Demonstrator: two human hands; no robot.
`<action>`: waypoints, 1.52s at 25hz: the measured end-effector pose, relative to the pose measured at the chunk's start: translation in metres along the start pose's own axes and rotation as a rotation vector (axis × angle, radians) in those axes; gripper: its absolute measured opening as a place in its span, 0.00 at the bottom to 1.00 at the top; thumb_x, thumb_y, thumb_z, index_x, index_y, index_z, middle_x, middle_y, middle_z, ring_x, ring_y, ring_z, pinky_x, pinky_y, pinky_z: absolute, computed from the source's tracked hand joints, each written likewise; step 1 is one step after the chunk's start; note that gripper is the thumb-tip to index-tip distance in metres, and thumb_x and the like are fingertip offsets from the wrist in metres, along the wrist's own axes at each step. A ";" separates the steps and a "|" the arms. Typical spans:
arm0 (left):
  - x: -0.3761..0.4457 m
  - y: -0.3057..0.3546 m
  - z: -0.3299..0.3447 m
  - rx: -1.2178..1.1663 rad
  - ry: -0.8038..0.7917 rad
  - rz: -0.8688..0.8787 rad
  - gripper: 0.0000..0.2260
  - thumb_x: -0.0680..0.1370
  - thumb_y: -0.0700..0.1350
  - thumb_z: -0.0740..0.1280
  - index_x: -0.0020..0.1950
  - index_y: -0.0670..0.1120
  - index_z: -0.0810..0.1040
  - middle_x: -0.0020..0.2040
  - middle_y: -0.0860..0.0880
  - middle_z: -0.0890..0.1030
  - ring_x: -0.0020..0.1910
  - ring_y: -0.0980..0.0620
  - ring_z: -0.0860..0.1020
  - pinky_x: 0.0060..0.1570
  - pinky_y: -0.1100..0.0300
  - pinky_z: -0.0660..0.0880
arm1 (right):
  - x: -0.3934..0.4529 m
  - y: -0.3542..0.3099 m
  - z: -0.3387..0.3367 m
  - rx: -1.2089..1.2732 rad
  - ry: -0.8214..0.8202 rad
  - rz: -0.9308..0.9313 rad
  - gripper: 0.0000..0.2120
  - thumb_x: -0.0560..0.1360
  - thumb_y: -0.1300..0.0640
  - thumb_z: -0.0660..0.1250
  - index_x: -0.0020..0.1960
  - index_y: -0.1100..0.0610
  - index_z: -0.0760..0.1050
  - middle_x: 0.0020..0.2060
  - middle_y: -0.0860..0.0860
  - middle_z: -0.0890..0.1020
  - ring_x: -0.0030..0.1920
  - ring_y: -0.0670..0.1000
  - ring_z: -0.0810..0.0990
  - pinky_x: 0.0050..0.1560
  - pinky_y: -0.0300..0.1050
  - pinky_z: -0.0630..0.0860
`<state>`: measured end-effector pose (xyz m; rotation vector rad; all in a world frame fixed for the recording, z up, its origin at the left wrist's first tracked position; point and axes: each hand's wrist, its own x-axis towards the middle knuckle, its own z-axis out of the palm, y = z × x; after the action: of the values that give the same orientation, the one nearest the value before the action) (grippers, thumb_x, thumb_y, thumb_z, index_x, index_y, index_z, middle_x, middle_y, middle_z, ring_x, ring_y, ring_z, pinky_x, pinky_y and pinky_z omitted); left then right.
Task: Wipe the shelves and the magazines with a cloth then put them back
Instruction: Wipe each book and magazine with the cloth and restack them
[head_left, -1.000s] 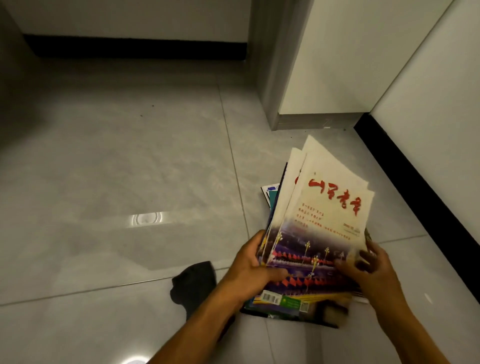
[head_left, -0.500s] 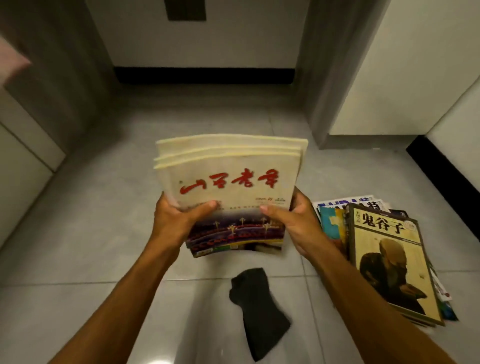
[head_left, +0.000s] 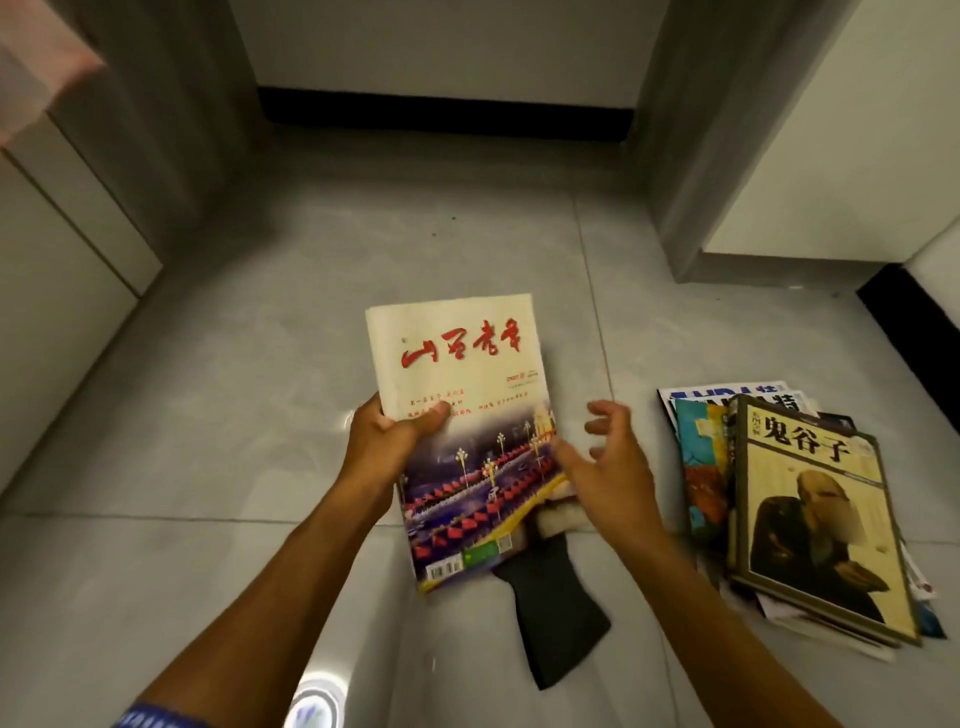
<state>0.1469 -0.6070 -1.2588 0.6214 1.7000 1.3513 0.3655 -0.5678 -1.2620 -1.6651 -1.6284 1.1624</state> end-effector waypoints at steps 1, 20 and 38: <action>0.000 -0.005 0.001 -0.044 -0.002 -0.058 0.16 0.72 0.42 0.74 0.57 0.49 0.75 0.47 0.54 0.82 0.43 0.53 0.81 0.35 0.61 0.79 | -0.022 0.018 0.004 -0.192 -0.103 -0.023 0.32 0.71 0.41 0.71 0.69 0.43 0.59 0.61 0.43 0.70 0.56 0.47 0.73 0.45 0.36 0.73; -0.013 -0.051 -0.013 0.149 -0.100 -0.188 0.14 0.74 0.47 0.71 0.58 0.51 0.75 0.54 0.48 0.82 0.53 0.45 0.80 0.51 0.47 0.80 | -0.013 0.057 0.031 -0.316 -0.238 0.156 0.48 0.62 0.37 0.76 0.74 0.46 0.54 0.71 0.49 0.66 0.68 0.55 0.69 0.63 0.54 0.72; -0.031 -0.066 0.004 0.256 -0.011 -0.252 0.29 0.66 0.47 0.79 0.61 0.53 0.68 0.56 0.50 0.78 0.51 0.49 0.79 0.54 0.47 0.79 | -0.015 0.008 0.012 0.151 -0.241 0.323 0.20 0.75 0.57 0.70 0.63 0.46 0.68 0.55 0.49 0.78 0.50 0.49 0.78 0.48 0.46 0.79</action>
<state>0.1742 -0.6494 -1.3120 0.5335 1.8887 0.9609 0.3610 -0.5857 -1.2720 -1.7880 -1.3951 1.6583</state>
